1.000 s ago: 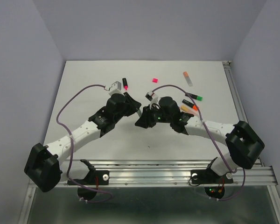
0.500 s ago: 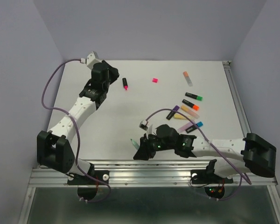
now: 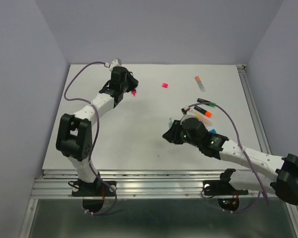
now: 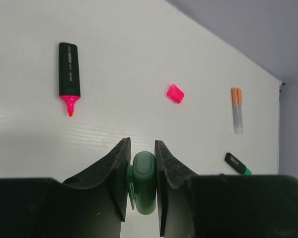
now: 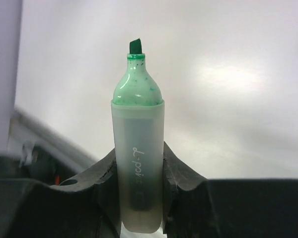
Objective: Open the pen caps
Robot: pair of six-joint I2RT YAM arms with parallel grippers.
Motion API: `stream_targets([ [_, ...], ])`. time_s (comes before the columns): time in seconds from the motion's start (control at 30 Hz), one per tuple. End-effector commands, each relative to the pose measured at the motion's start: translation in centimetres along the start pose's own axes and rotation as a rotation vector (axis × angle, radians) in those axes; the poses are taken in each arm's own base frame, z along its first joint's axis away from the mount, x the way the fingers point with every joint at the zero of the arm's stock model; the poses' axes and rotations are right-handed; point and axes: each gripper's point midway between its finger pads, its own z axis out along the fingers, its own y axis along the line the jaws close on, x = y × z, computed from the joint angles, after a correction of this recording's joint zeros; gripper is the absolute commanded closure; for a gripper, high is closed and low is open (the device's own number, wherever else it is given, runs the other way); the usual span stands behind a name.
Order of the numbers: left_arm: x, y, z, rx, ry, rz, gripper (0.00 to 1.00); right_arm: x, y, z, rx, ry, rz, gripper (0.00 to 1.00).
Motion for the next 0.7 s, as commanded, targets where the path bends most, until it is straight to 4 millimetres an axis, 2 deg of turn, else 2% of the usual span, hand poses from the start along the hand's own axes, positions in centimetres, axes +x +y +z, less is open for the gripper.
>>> stream_targets([
  [0.0,4.4,-2.6,4.2,0.093,0.142,-0.013,1.0,-7.0,-6.1,-1.6,0.218,-0.212,0.165,0.99],
  [0.1,6.3,-3.1,6.4,0.083,0.183,0.002,1.0,-7.9,-7.2,-2.2,0.275,-0.246,0.149,0.99],
  [0.13,7.1,-3.0,7.9,0.073,0.205,0.005,1.0,-8.3,-7.7,-2.4,0.3,-0.26,0.141,0.99],
  [0.2,7.8,-3.4,9.2,0.08,0.227,-0.003,1.0,-8.2,-8.7,-2.4,0.335,-0.256,0.137,0.99],
  [0.23,8.1,-3.6,10.4,0.082,0.227,-0.007,1.0,-8.0,-8.8,-2.3,0.335,-0.249,0.137,0.99],
  [0.4,9.0,-4.5,14.0,0.084,0.229,-0.012,1.0,-8.1,-9.7,-1.8,0.347,-0.244,0.129,0.99],
  [0.5,10.0,-5.1,17.0,0.097,0.248,-0.018,1.0,-8.0,-10.2,-1.6,0.362,-0.232,0.121,0.99],
  [0.57,10.6,-5.3,17.9,0.096,0.268,-0.013,1.0,-8.1,-10.6,-1.5,0.372,-0.232,0.119,0.99],
  [0.6,11.8,-4.2,18.6,0.063,0.293,-0.008,1.0,-8.1,-10.7,-1.5,0.373,-0.233,0.119,0.99],
  [0.63,11.0,-5.3,18.9,0.085,0.273,-0.009,1.0,-8.1,-10.7,-1.5,0.372,-0.232,0.115,0.99],
  [0.67,11.2,-5.2,19.0,0.081,0.275,-0.011,0.99,-8.2,-10.8,-1.6,0.372,-0.235,0.116,0.99],
])
